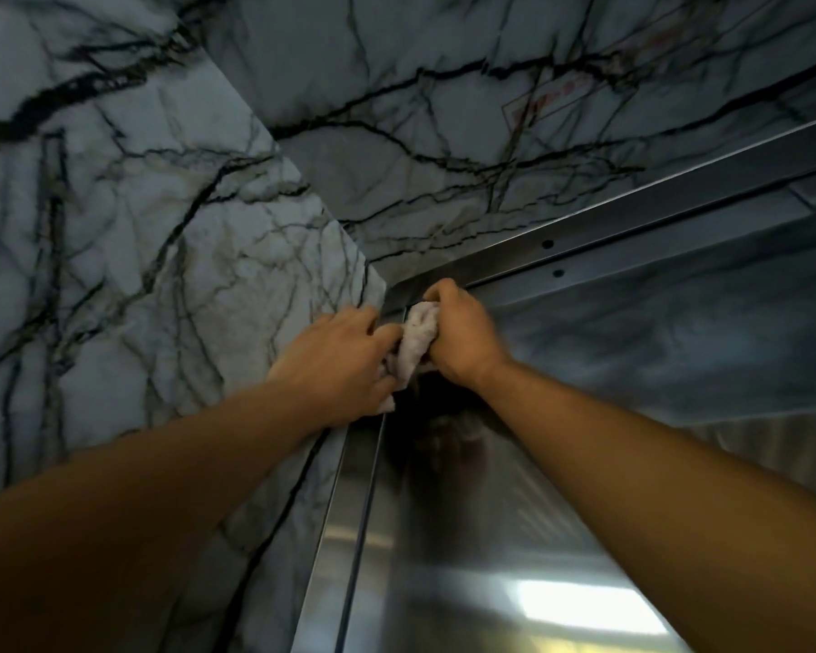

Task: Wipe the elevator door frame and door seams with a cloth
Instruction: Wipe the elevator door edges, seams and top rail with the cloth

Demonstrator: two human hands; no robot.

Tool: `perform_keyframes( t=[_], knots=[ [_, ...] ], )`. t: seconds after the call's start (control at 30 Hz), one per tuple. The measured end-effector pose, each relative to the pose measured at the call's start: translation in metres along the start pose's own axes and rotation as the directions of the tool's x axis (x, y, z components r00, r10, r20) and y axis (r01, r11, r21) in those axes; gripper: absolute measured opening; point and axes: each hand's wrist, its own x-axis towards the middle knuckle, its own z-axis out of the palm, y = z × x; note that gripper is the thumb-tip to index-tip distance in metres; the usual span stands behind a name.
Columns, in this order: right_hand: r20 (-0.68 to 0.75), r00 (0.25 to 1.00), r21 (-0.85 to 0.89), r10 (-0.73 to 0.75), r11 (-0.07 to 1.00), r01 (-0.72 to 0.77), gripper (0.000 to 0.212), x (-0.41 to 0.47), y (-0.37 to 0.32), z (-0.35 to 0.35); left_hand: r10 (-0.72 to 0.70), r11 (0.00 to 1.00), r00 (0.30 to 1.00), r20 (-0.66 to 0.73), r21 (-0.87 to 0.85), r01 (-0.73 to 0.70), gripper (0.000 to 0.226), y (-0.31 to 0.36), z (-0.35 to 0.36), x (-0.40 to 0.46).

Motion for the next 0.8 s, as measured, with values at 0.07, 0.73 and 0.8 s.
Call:
perform_keyframes(
  t=[0.07,0.73,0.8],
  knots=[
    [0.066,0.992,0.198,0.11,0.973,-0.121,0.041,-0.004,-0.002,-0.007,-0.029,0.999,0.999,-0.016,0.014,0.029,0.037,0.0,-0.002,0.002],
    [0.229,0.959,0.548,0.165,0.793,-0.267,0.062,-0.039,-0.003,-0.009,-0.617,0.464,0.784,0.058,-0.778,0.423,0.008,0.037,0.0,0.019],
    [0.228,0.962,0.549,0.148,0.796,-0.253,0.073,-0.039,-0.007,-0.007,-0.608,0.23,0.775,0.17,-0.897,0.377,0.013,0.044,-0.003,0.019]
  ],
)
